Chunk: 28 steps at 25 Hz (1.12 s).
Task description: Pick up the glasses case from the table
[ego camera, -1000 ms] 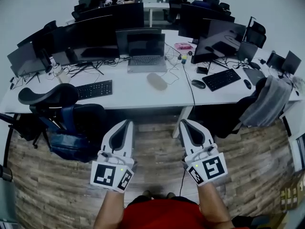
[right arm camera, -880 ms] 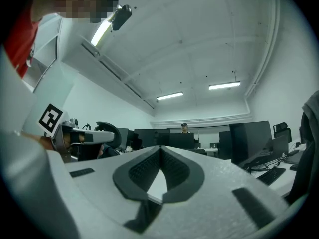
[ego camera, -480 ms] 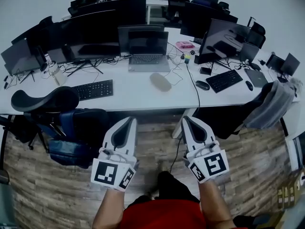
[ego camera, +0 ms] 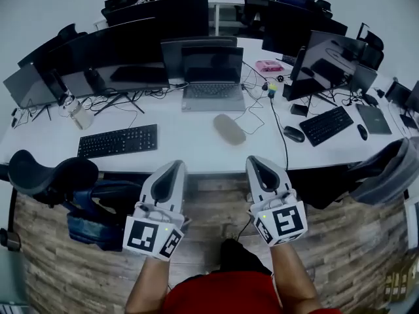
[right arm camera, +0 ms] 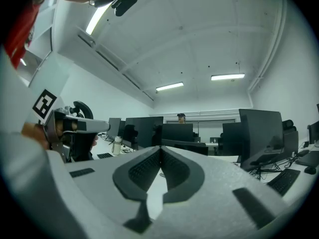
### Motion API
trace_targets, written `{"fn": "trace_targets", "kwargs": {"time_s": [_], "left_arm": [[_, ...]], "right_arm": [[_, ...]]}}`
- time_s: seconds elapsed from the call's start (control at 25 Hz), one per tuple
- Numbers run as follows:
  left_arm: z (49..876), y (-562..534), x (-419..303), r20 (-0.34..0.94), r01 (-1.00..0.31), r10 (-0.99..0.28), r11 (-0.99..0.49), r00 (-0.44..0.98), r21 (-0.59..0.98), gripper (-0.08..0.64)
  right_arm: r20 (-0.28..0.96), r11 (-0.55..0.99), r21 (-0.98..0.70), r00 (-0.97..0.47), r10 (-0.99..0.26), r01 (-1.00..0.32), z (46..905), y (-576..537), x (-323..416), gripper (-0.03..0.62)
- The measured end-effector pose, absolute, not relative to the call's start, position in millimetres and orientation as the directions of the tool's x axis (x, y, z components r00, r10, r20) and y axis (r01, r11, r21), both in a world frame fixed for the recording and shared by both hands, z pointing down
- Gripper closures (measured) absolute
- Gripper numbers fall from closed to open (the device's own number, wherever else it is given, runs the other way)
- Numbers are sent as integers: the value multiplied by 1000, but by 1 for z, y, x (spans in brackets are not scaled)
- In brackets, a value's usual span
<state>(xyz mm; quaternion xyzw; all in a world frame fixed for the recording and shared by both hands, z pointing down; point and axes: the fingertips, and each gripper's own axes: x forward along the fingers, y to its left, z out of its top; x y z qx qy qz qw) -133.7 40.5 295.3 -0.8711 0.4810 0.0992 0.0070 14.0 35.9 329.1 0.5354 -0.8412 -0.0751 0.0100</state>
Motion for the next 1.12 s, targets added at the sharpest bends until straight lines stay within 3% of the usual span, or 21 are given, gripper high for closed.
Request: {"fn": "trace_targets", "kwargs": {"time_s": [0.2,0.36,0.76,1.12], "left_arm": [[307,-30,-120,-149,-868,-868,-488,473,89,549],[317,-81,-108,-123,-891,-892,-446,434,86,549],[341,-164,-92,-80,-921,-924,-380,374,86,549],[360,-207,-97,-39,-909,-914,-406,404,90,549]], "right_arm": [[-25,456,139,-464,-886,-879,345,-38,31,583],[15,496,127,-499,-867,-859,360,-93,41,544],[192,582,83,-560,-806,-809,429,-181,33,342],[370,593,72,-531,-763,-802,494,-231,24,239]]}}
